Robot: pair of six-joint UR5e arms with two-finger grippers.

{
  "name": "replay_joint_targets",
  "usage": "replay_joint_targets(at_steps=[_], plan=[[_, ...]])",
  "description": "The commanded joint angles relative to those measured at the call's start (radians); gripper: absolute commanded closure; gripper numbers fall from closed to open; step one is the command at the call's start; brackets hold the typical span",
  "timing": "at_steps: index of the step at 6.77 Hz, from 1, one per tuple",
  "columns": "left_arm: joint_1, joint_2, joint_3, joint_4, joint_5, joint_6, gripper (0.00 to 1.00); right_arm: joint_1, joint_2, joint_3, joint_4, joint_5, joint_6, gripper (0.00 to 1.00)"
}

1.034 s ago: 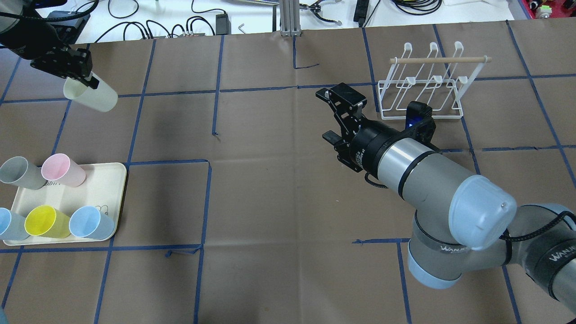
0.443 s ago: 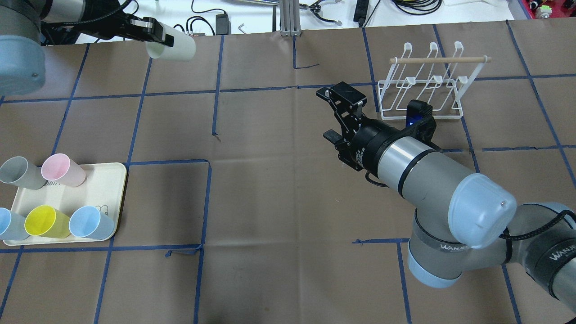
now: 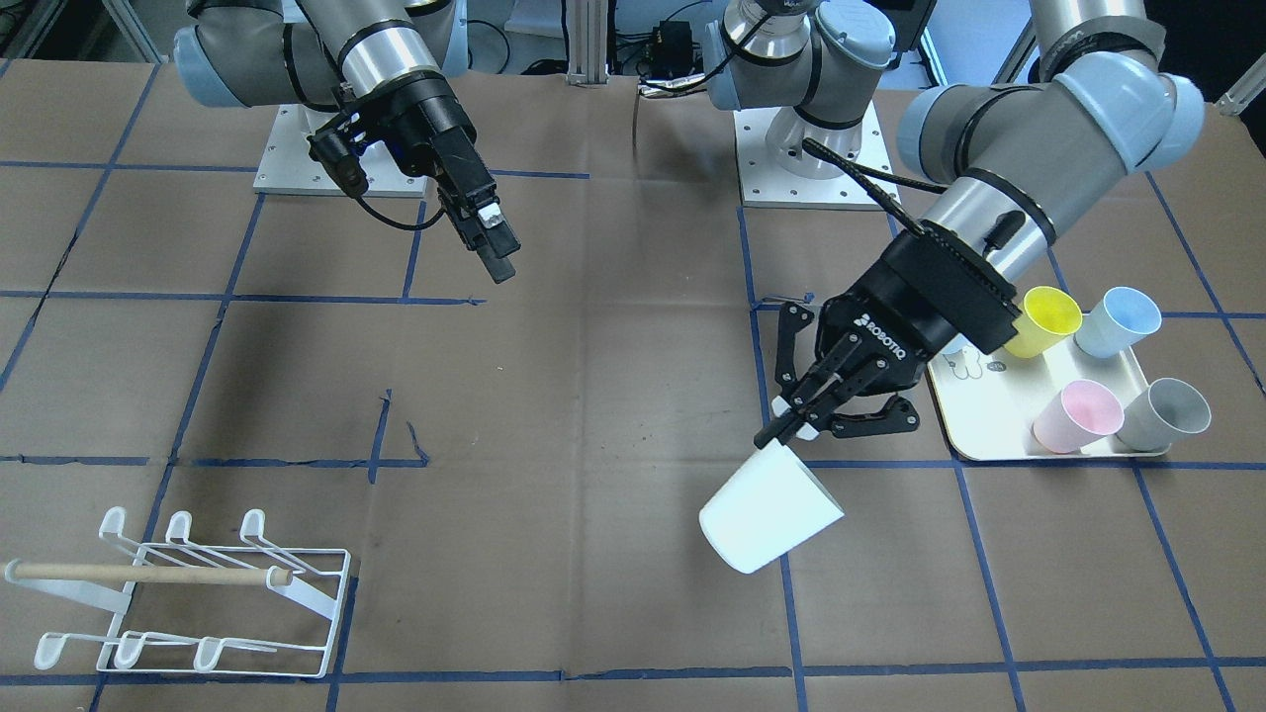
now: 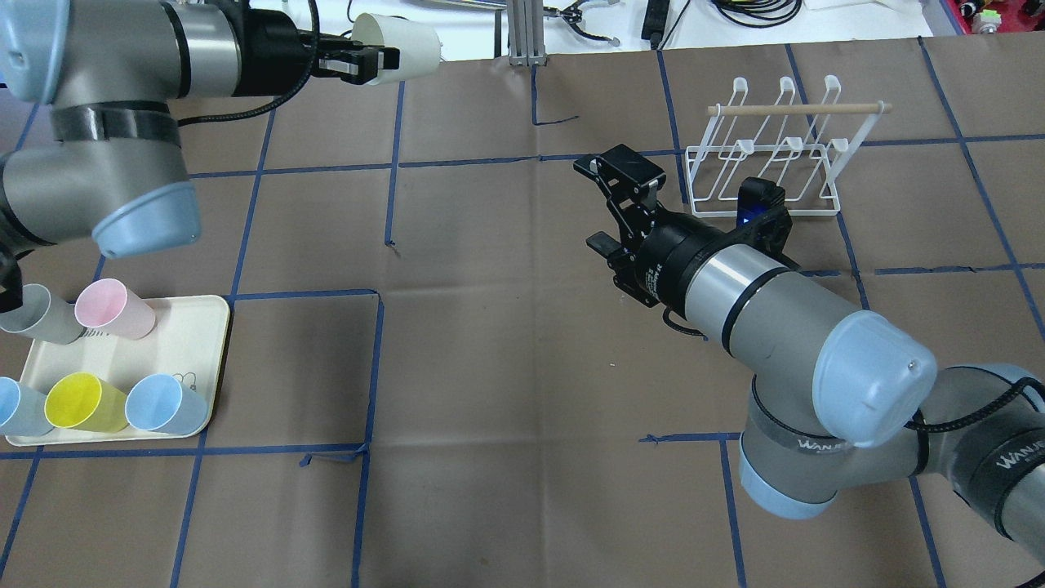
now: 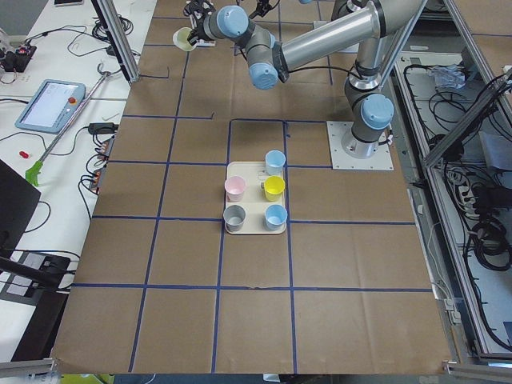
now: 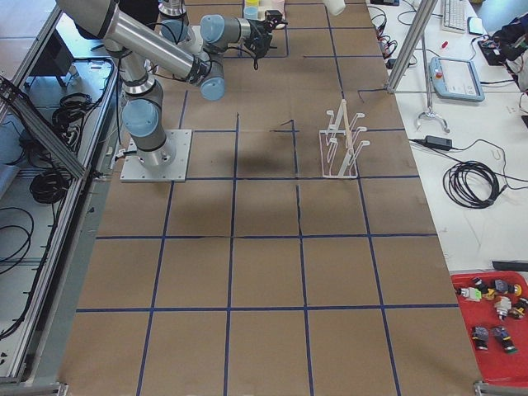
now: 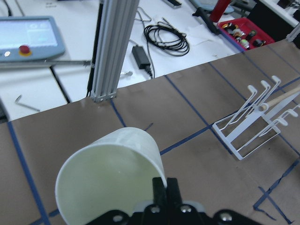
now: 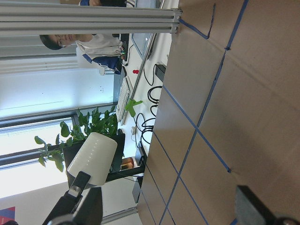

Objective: Transfer IKEA cup to right arm and place on rack

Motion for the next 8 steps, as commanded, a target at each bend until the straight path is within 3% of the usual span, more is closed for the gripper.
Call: replay_joint_targets(at_steps=[1, 5, 8], plan=[[-0.026, -0.012, -0.204, 0.386, -0.086, -0.016, 0.98, 0.000, 0.002, 0.007, 0.002, -0.004, 0.000, 0.00], [-0.126, -0.008, -0.422, 0.827, -0.084, -0.085, 0.97, 0.003, 0.022, 0.004, 0.002, -0.047, 0.081, 0.00], [-0.168, 0.002, -0.448, 0.851, -0.086, -0.095, 0.96, 0.012, 0.075, -0.046, 0.006, -0.039, 0.091, 0.00]])
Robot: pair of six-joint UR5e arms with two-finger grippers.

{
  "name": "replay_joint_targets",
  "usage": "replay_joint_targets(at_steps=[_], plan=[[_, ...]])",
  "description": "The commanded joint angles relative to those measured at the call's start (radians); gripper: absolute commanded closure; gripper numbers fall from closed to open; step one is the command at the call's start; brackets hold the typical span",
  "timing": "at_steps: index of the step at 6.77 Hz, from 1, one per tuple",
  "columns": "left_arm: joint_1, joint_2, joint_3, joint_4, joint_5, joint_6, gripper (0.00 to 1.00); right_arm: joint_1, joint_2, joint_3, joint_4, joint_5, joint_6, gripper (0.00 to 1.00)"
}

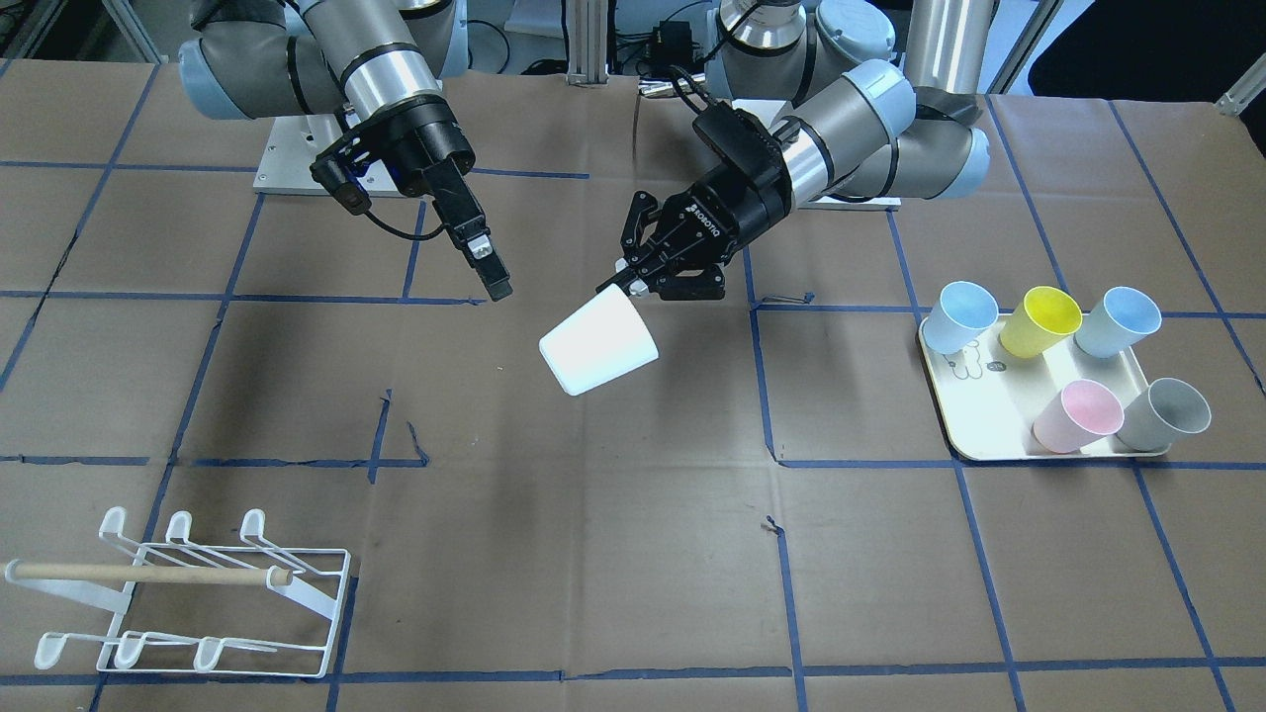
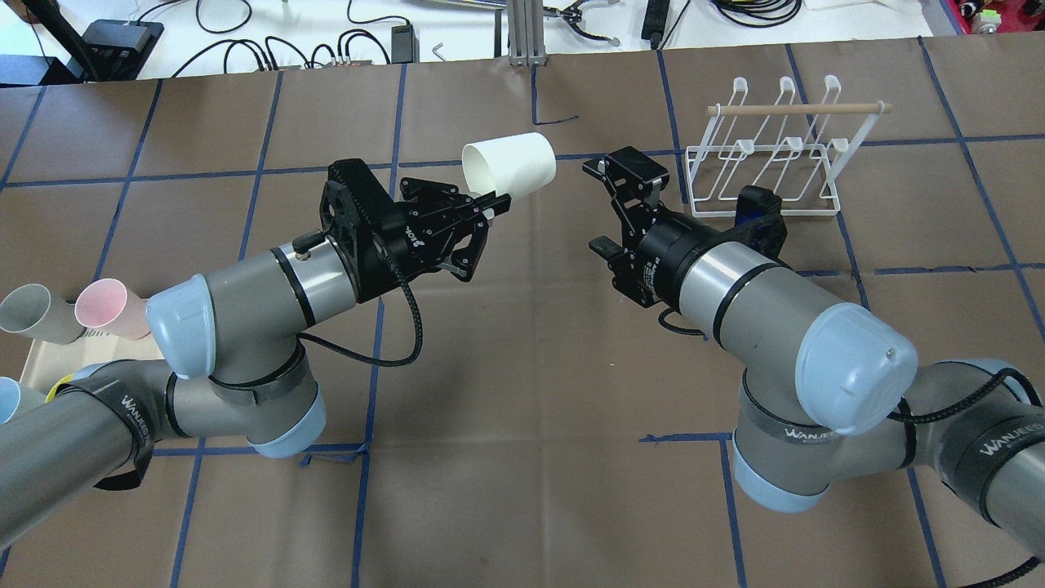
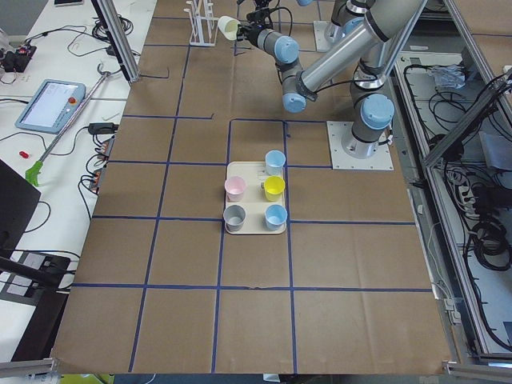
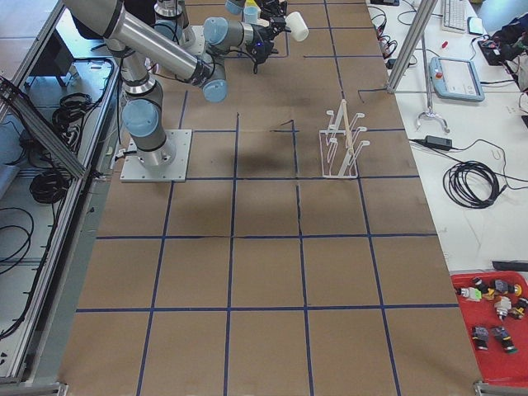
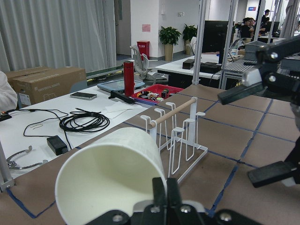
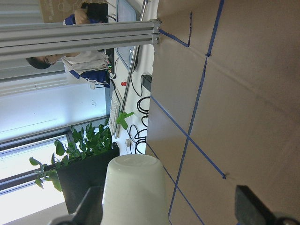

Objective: Transfer IKEA cup to right arm and place on rack

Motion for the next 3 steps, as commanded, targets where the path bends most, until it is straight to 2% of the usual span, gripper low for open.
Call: replay_joint_targets(at_steps=[1, 3], plan=[[-0.028, -0.001, -0.003, 0.004, 0.001, -0.004, 0.96, 0.018, 0.034, -0.035, 0.012, 0.003, 0.004, 0.00], [-0.030, 0.001, -0.003, 0.003, 0.001, -0.006, 0.96, 0.030, 0.040, -0.058, 0.033, -0.004, 0.004, 0.00]])
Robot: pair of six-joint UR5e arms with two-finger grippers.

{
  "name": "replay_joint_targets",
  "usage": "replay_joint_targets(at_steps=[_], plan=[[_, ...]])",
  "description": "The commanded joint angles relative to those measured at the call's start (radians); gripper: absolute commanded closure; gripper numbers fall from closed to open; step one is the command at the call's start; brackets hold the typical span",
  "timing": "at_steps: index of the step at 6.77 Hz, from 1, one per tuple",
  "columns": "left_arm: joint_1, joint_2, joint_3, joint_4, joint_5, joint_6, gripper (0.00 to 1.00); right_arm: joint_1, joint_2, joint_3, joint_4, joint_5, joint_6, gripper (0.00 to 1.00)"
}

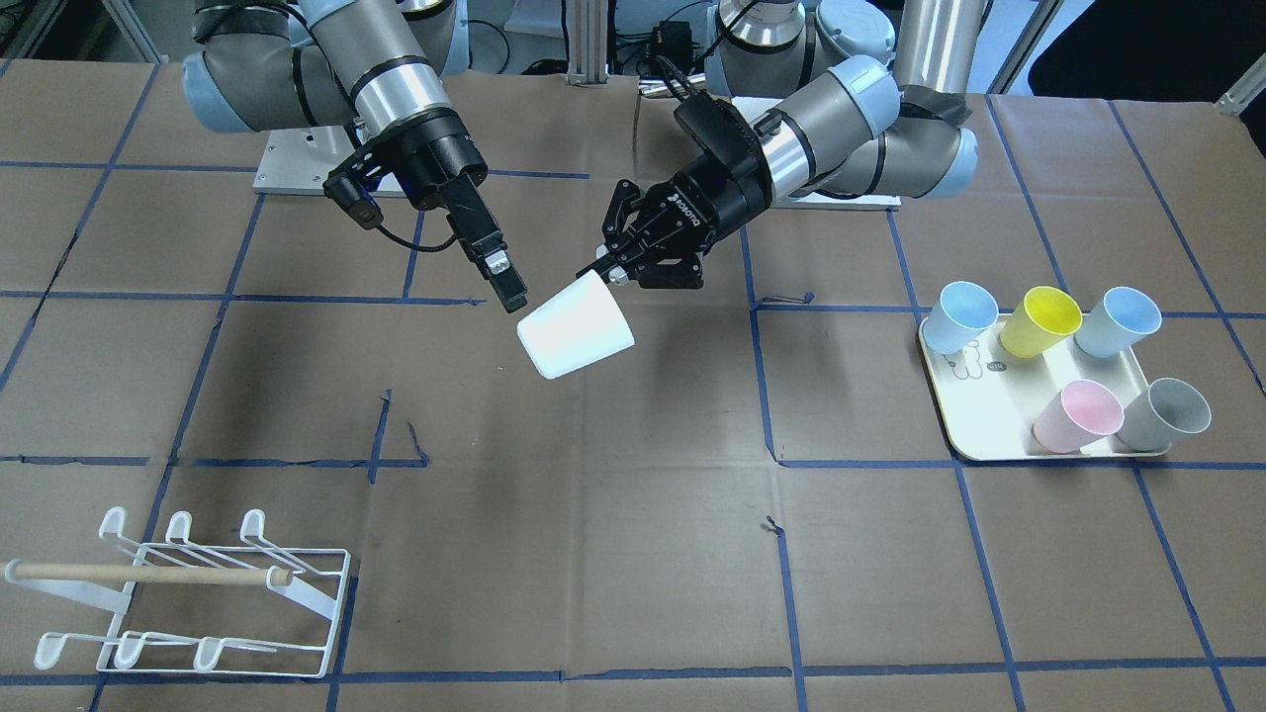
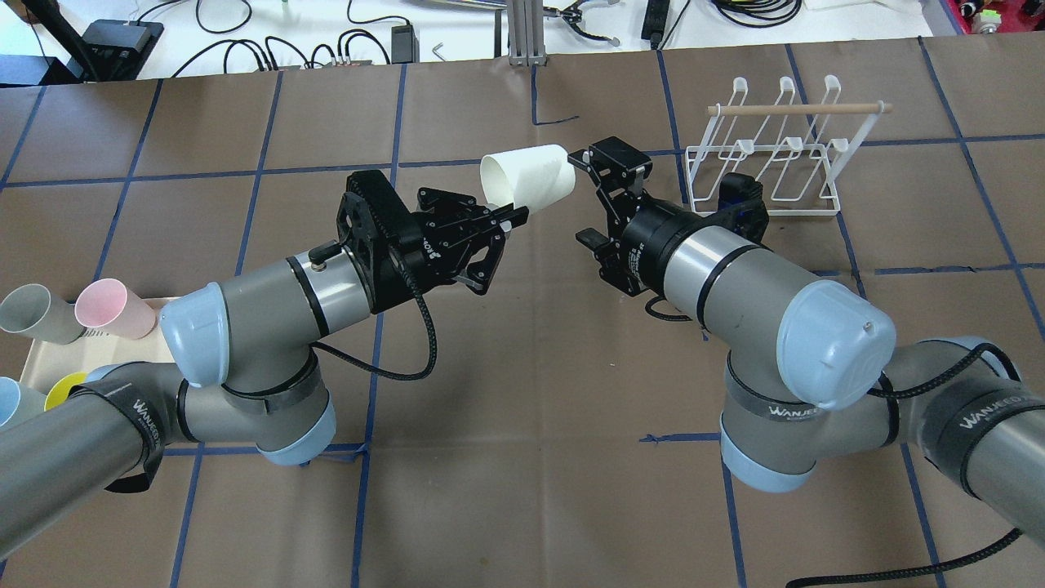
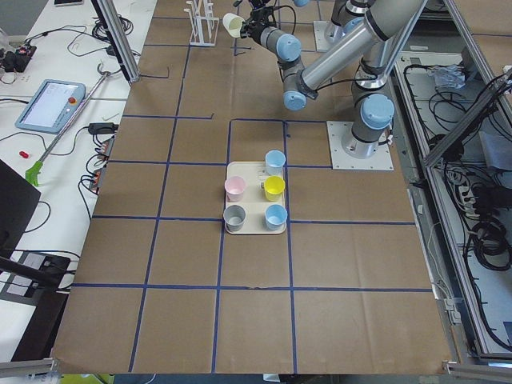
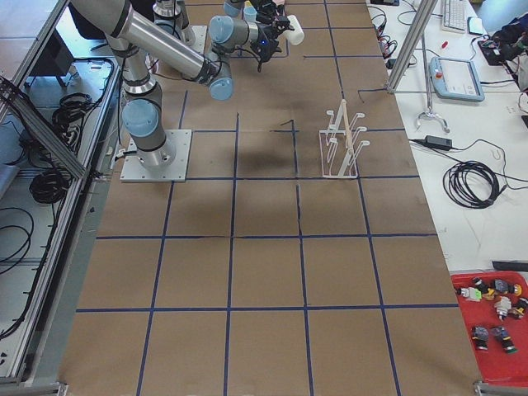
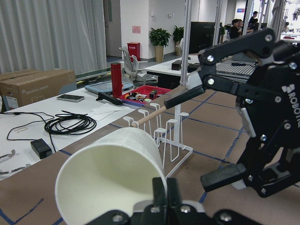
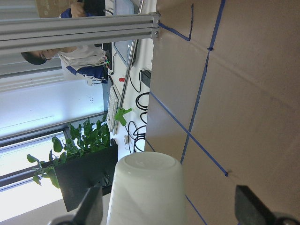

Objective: Transfer IKEA cup to right arm and place on rack

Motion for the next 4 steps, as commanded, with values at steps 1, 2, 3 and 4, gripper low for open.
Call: replay_joint_targets(at_steps=[1, 2, 3, 4], plan=[[-0.002, 0.001, 0.000, -0.001, 0.000, -0.001, 0.96, 0.016, 0.022, -0.017, 0.016, -0.004, 0.002, 0.00], [-0.002, 0.001, 0.000, -0.001, 0.000, -0.001, 0.96, 0.026, 0.037, -0.035, 0.016, -0.006, 0.005, 0.00], [-0.002, 0.004, 0.000, -0.003, 0.000, -0.001, 0.95, 0.031, 0.057, -0.058, 0.016, -0.006, 0.005, 0.00], [-0.002, 0.004, 0.000, -0.003, 0.000, -0.006, 0.95, 0.042, 0.077, -0.074, 0.016, -0.007, 0.015, 0.01]])
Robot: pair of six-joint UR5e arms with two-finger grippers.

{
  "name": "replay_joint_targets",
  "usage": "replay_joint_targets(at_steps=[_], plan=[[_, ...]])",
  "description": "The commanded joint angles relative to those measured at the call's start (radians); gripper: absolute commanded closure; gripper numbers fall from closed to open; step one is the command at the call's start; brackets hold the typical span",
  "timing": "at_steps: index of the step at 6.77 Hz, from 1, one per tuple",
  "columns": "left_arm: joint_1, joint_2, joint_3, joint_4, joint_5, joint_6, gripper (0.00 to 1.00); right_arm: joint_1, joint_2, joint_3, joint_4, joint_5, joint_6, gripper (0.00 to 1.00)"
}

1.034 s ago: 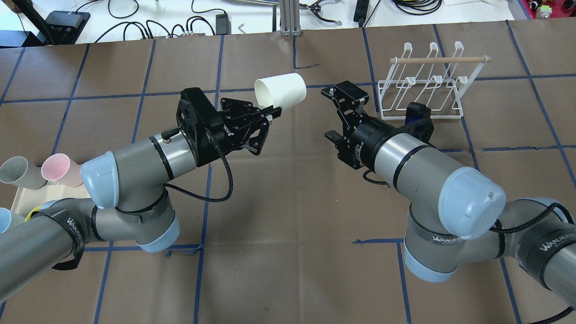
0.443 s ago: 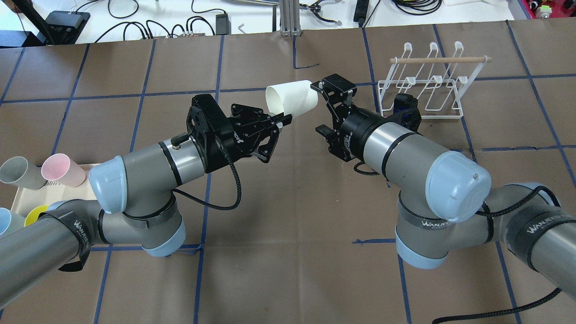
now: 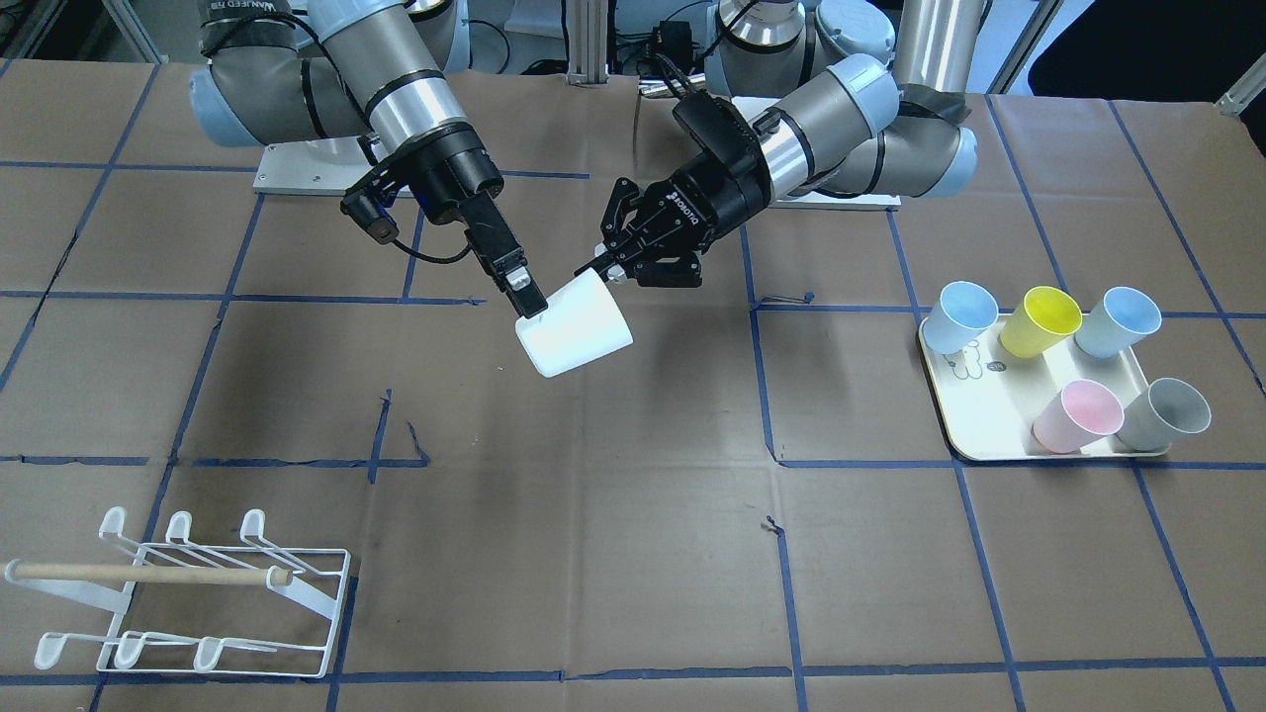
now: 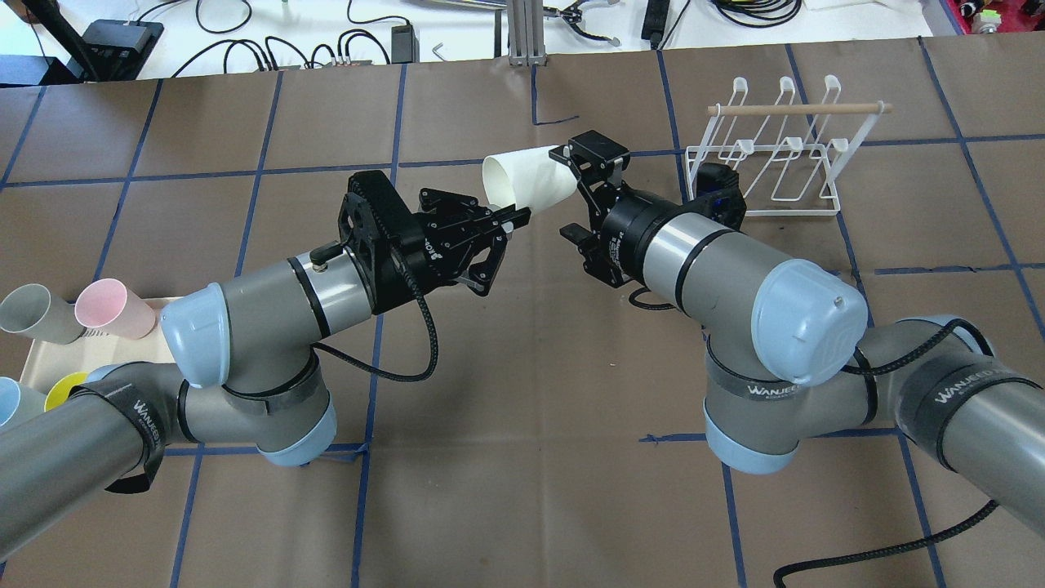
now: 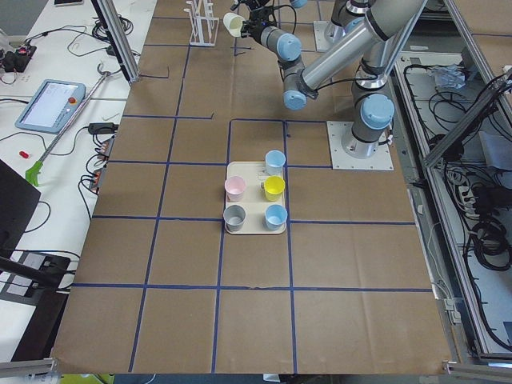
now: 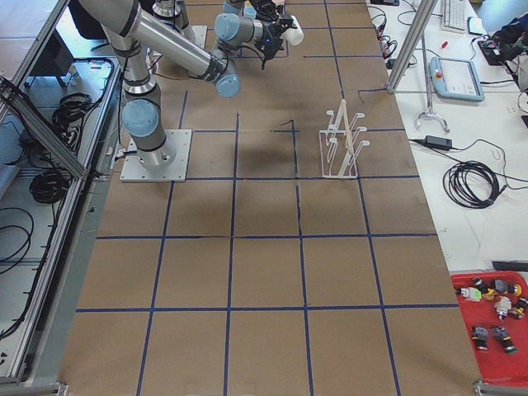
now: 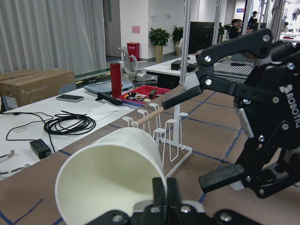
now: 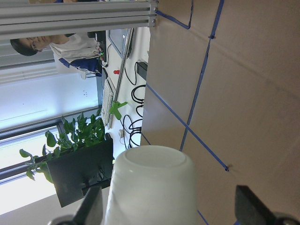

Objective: Transfer IKEA cup to right arm and place on rack

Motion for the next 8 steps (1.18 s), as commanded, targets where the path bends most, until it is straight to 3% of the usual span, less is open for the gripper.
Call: replay_joint_targets(at_steps=[1, 5, 6, 8], plan=[[-0.002, 0.001, 0.000, -0.001, 0.000, -0.002, 0.95, 0.015, 0.032, -0.035, 0.005, -0.001, 0.014, 0.00], [-0.002, 0.004, 0.000, -0.002, 0.000, -0.003, 0.94, 0.017, 0.043, -0.063, 0.039, 0.000, 0.013, 0.01], [-0.002, 0.005, 0.000, -0.002, 0.000, -0.002, 0.94, 0.017, 0.044, -0.063, 0.039, 0.000, 0.013, 0.06], [-0.002, 0.008, 0.000, -0.004, 0.000, -0.002, 0.94, 0.023, 0.043, -0.063, 0.037, 0.003, 0.014, 0.32]])
